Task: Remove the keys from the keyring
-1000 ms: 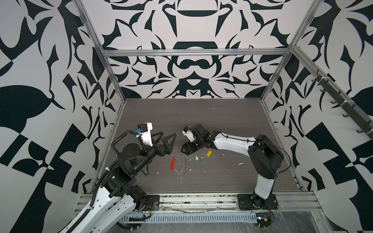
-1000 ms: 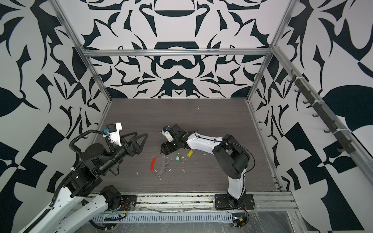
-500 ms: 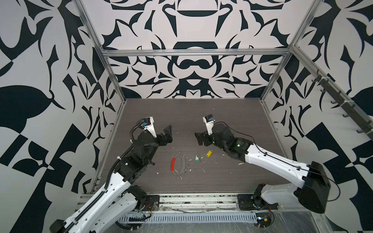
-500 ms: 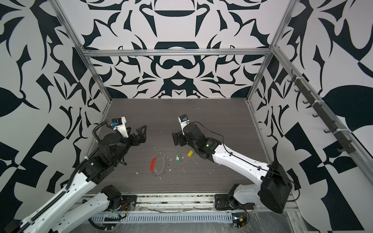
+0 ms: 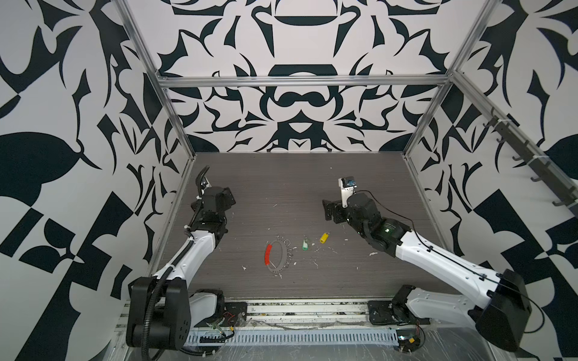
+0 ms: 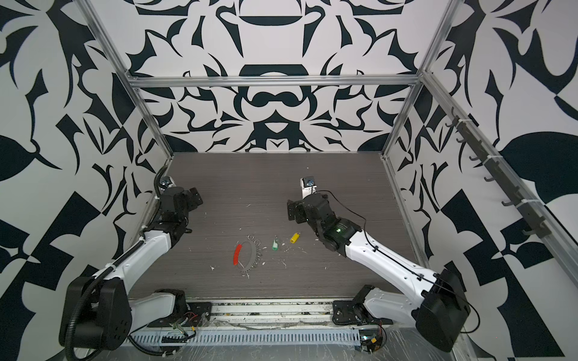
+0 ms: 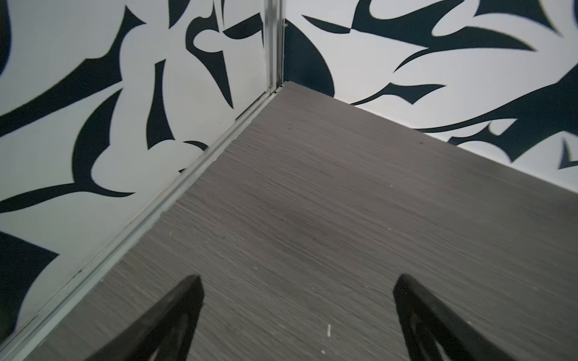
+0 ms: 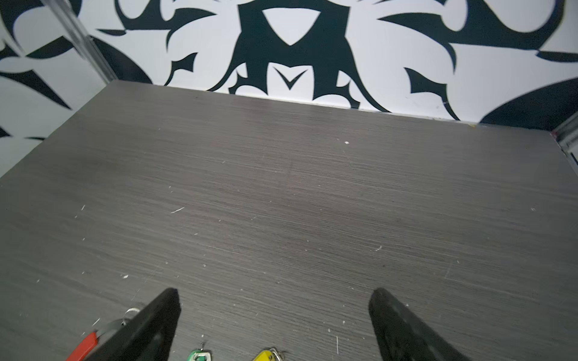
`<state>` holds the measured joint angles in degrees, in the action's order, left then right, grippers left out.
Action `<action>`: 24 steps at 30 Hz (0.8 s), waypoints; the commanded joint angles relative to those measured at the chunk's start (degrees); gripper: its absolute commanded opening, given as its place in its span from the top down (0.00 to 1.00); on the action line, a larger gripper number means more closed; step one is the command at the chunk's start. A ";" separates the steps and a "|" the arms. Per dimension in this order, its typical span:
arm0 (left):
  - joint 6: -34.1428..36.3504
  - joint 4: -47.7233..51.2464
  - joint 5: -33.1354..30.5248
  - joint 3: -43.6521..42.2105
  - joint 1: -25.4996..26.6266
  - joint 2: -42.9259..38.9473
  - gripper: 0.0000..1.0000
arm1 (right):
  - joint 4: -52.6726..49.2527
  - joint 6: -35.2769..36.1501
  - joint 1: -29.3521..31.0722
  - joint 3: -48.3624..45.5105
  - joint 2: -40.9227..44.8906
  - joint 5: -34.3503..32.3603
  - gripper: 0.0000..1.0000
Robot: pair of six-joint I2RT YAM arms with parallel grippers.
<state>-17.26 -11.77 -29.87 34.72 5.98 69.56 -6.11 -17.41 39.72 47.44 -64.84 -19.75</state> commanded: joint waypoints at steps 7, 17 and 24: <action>10.59 -29.40 1.85 -10.69 -4.01 10.33 0.01 | 8.54 5.67 -5.10 -7.40 7.02 -4.34 0.00; 10.65 -46.38 11.68 -14.83 -8.07 20.98 0.01 | 23.96 14.05 -16.17 -17.91 10.43 -12.04 0.00; 9.74 -44.57 11.48 -14.67 -8.05 20.10 0.01 | 33.55 18.73 -24.89 -22.78 1.65 -13.67 0.00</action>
<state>-7.31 -52.10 -19.29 20.88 -2.00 89.54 20.58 -1.23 17.04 25.80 -59.92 -31.94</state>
